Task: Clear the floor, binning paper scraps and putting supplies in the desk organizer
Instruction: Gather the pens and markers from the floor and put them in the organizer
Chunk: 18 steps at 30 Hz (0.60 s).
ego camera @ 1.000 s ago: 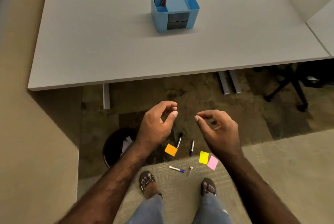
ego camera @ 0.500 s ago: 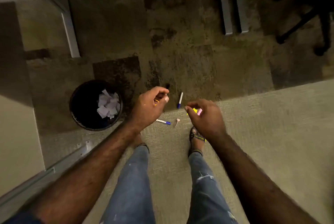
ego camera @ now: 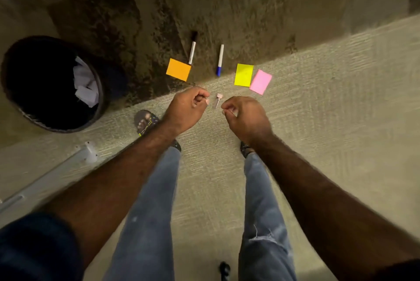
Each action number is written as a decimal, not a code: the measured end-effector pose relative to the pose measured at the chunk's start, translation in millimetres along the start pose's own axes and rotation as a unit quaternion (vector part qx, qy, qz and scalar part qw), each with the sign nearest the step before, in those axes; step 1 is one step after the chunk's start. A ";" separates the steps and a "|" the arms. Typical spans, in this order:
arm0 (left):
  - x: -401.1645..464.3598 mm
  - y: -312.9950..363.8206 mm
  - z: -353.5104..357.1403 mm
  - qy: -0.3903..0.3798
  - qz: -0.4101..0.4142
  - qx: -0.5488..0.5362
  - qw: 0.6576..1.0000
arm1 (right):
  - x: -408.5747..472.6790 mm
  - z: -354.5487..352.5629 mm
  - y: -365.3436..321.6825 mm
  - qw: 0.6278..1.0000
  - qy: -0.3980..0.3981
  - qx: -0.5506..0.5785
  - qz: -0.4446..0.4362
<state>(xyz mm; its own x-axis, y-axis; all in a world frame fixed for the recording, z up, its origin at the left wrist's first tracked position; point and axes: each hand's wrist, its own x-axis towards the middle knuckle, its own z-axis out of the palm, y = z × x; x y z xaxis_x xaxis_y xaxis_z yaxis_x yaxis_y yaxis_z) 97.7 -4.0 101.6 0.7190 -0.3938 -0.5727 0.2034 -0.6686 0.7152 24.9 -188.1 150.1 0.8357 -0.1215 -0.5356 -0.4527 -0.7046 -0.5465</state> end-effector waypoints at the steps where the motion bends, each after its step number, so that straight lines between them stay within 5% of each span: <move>1: 5.8 -11.7 9.6 -0.006 -0.003 0.007 1.000 | 5.7 10.7 9.5 1.000 0.000 -0.005 0.002; 18: 110.5 -176.7 101.5 -0.065 -0.047 0.181 0.980 | 117.3 139.1 102.2 0.998 -0.051 -0.028 -0.008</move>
<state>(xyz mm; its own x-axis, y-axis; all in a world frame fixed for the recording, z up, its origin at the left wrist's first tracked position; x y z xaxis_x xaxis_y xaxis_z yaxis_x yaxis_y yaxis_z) 73.7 6.6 -128.7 0.6129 -0.3810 -0.6923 -0.0020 -0.8768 0.4808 33.4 -177.0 -58.1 0.8056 -0.0394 -0.5912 -0.4183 -0.7446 -0.5203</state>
